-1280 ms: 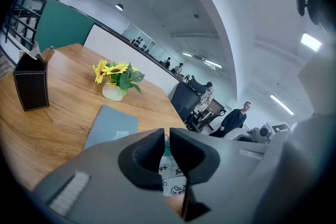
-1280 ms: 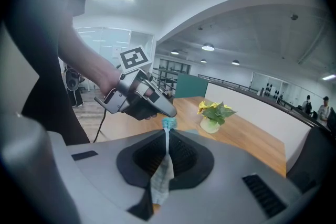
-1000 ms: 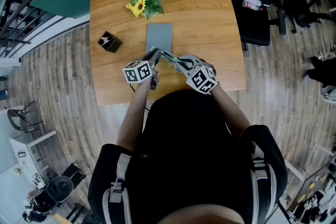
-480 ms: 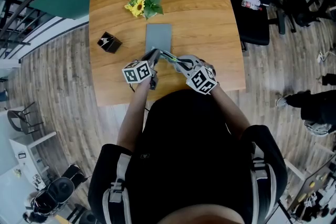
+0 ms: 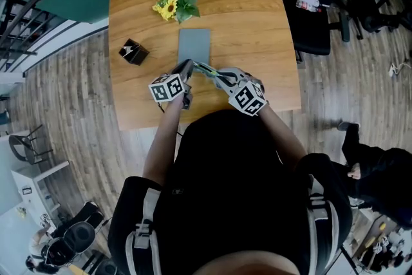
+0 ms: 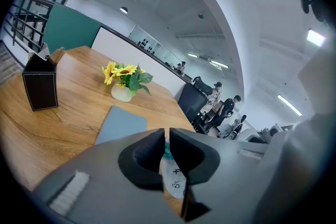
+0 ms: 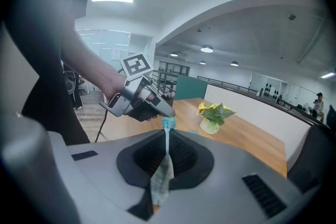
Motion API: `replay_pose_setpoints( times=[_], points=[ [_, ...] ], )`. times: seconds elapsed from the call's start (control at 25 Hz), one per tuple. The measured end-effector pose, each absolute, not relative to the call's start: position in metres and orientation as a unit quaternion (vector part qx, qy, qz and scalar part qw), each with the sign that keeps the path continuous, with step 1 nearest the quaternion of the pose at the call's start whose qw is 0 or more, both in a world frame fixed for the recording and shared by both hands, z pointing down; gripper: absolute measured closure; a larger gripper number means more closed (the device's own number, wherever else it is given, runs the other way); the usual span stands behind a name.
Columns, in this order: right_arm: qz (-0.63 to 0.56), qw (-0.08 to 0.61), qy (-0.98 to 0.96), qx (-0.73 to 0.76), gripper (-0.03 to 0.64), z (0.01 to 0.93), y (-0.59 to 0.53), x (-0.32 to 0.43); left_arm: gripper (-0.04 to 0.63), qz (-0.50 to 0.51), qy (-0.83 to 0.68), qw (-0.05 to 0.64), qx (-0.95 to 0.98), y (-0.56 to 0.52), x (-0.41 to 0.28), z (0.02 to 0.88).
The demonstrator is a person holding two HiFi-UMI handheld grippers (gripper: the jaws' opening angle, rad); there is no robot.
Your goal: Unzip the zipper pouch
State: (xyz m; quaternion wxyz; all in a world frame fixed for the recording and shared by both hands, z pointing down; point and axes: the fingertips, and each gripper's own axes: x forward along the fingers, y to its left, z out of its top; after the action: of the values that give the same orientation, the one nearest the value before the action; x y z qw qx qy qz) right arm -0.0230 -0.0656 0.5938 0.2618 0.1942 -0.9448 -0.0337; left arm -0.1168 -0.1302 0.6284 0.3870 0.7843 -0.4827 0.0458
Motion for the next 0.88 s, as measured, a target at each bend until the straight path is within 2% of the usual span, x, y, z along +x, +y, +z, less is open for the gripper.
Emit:
replay_pose_setpoints(
  times=[0.08,0.28,0.48,0.64,0.8,0.88],
  points=[
    [-0.030,0.258,-0.946,0.196,0.604,0.592,-0.066,-0.022,0.600,0.048,-0.496,0.385,0.777,-0.131,-0.125,0.630],
    [-0.023,0.253,-0.946,0.203,0.604,0.589,-0.071,-0.017,0.600,0.035,-0.514,0.392,0.762,-0.134,-0.148,0.633],
    [-0.023,0.254,-0.946,0.202,0.604,0.590,-0.071,-0.018,0.597,0.010,-0.483,0.417,0.769,-0.131,-0.140,0.635],
    [-0.027,0.249,-0.948,0.198,0.604,0.588,-0.069,-0.020,0.485,-0.058,-0.432,0.469,0.768,-0.129,-0.120,0.633],
    [-0.028,0.243,-0.950,0.193,0.604,0.586,-0.067,-0.019,0.425,-0.119,-0.397,0.507,0.756,-0.128,-0.115,0.627],
    [-0.028,0.241,-0.951,0.193,0.604,0.585,-0.068,-0.018,0.419,-0.124,-0.382,0.514,0.757,-0.126,-0.111,0.626]
  ],
)
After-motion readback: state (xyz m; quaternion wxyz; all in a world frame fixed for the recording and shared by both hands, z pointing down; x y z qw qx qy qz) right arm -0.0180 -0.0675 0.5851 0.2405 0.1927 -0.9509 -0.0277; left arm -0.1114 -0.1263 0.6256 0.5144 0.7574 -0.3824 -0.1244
